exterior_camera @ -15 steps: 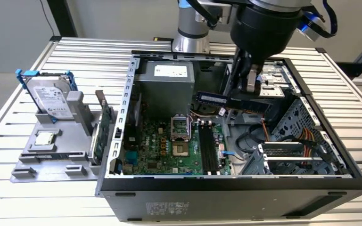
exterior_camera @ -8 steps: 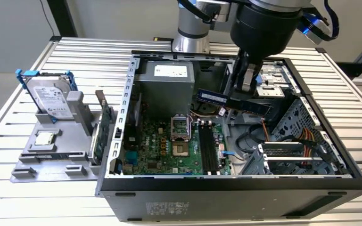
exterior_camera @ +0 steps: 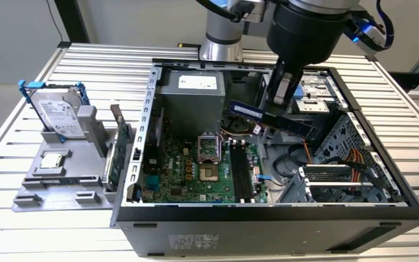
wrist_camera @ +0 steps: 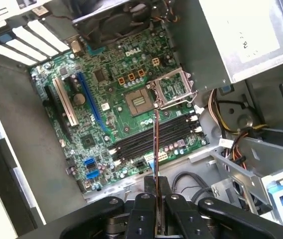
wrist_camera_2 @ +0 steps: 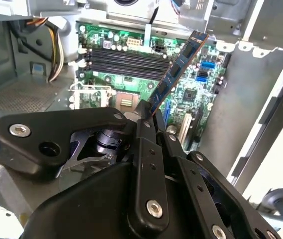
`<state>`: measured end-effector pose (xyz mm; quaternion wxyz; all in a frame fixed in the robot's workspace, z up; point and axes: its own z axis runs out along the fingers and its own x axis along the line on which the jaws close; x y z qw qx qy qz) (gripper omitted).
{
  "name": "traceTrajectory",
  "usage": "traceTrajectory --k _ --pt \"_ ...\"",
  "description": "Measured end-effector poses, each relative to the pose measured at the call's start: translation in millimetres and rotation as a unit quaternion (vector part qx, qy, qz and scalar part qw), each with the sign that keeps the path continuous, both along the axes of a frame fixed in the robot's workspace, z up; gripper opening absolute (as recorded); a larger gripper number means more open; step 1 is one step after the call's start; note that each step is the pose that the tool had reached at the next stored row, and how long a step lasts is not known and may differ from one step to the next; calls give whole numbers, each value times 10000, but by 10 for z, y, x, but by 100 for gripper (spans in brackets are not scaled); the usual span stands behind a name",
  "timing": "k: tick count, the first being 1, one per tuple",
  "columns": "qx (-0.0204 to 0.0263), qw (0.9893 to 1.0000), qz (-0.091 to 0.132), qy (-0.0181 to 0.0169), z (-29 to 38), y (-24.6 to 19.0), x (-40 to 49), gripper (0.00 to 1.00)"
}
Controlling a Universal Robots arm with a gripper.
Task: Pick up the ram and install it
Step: 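Insert the ram into the slot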
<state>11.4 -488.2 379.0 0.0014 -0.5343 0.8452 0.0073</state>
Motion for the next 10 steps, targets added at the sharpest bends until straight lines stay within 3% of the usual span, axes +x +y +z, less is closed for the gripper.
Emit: traceTrajectory --k 5,10 --pt "1 9995 -328 0 -1 0 0 0" --pt "0 9980 -625 0 -1 0 0 0"
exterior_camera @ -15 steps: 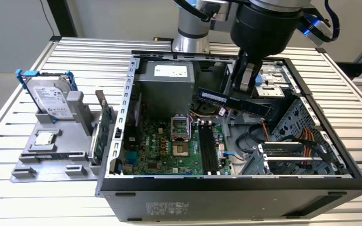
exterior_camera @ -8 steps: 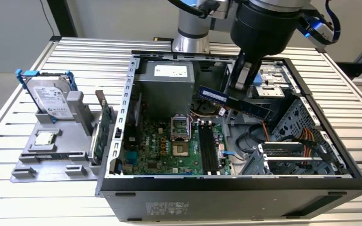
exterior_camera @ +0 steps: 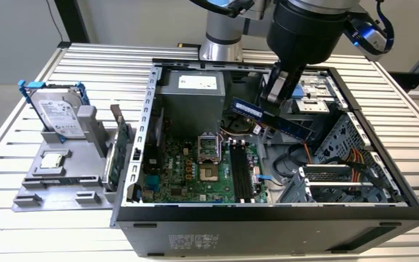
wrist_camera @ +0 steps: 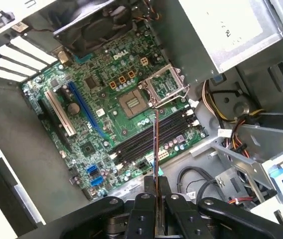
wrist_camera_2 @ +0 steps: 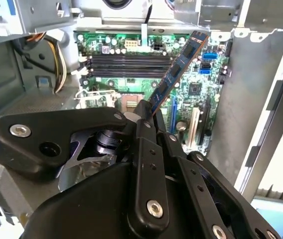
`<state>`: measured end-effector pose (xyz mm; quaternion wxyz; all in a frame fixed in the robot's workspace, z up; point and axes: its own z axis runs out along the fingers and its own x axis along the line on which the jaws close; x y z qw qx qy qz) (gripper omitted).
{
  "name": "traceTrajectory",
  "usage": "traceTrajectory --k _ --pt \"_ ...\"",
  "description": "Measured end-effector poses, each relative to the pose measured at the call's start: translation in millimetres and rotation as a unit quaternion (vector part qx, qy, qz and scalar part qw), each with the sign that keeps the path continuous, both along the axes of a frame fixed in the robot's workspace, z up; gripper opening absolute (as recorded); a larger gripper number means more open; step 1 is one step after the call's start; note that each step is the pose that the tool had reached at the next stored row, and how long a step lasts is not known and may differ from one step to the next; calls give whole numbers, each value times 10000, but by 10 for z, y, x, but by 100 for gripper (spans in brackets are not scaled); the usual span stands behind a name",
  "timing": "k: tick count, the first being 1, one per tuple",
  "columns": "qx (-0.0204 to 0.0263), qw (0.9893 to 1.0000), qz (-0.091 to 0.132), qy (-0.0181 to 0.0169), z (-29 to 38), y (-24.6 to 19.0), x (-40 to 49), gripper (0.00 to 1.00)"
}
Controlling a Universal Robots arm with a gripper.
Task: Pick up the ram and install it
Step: 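Insert the ram into the slot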
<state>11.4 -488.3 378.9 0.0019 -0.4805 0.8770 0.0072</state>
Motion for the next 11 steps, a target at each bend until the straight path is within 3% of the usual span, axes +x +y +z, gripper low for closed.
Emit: traceTrajectory --k 5,11 --pt "0 9995 -301 0 0 0 0 0" --pt "0 9981 -622 0 0 0 0 0"
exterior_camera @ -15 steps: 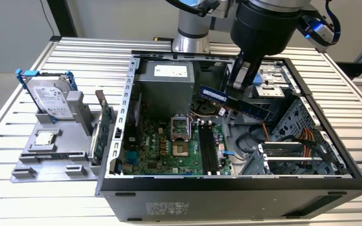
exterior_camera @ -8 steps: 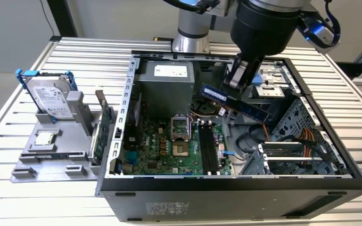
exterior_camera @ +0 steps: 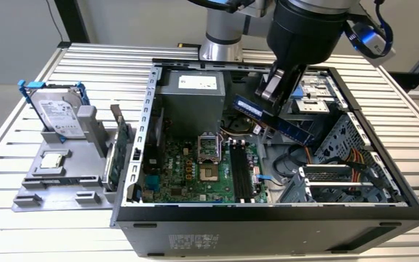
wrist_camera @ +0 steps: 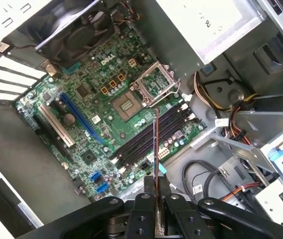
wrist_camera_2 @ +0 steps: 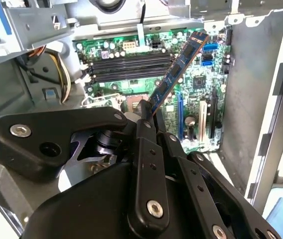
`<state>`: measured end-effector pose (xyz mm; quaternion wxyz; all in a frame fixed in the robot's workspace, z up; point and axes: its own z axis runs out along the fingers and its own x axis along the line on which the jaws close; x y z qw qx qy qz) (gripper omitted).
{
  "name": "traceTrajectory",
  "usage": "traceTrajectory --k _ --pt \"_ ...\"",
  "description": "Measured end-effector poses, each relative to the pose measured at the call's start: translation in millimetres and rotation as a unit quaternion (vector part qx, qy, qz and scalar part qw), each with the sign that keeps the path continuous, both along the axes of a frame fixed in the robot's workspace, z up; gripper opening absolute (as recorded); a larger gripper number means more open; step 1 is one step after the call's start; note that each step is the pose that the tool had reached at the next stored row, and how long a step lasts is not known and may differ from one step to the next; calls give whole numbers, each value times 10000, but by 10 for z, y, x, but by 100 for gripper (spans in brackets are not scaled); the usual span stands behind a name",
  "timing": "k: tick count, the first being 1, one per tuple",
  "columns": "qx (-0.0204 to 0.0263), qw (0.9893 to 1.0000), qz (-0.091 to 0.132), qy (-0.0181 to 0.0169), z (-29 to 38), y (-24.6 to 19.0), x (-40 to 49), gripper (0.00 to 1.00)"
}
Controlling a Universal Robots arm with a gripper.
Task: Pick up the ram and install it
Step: 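Insert the ram into the slot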
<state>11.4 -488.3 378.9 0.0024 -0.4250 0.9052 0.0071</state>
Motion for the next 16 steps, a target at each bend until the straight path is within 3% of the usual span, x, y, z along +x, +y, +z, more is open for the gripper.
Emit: traceTrajectory --k 16 --pt "0 9998 -189 0 0 0 0 0"
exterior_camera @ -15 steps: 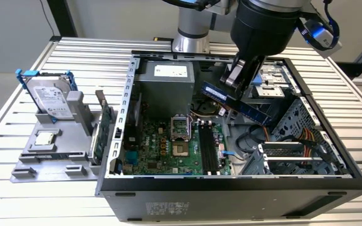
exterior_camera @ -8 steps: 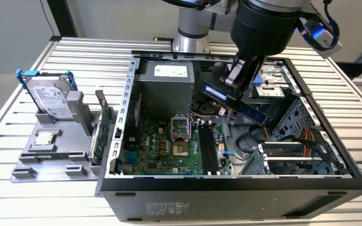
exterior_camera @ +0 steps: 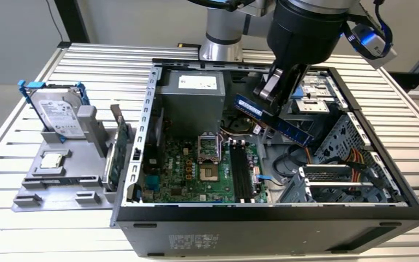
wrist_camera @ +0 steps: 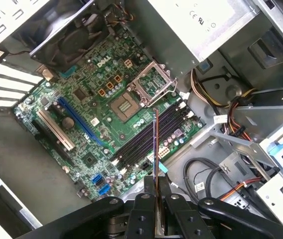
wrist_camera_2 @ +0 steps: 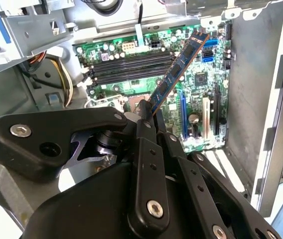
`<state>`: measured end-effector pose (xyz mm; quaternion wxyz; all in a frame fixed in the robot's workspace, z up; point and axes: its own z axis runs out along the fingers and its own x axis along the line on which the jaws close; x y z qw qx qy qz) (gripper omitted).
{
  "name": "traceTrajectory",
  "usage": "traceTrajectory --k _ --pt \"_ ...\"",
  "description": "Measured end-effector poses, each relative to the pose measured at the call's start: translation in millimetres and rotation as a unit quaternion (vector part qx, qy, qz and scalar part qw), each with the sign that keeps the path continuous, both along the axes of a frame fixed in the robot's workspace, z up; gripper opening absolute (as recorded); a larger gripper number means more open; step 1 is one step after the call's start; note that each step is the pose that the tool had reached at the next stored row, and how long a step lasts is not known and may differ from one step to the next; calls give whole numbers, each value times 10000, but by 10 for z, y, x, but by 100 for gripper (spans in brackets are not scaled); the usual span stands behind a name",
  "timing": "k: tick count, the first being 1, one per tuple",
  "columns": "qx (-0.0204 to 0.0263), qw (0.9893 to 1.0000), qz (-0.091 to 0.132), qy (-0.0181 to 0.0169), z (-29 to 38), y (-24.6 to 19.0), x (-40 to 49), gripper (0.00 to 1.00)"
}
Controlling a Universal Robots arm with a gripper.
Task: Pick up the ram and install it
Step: 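Insert the ram into the slot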
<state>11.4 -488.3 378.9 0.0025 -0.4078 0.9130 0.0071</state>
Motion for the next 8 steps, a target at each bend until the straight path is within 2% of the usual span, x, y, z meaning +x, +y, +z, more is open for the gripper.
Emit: traceTrajectory --k 8 --pt "0 10000 -43 0 0 0 0 0"
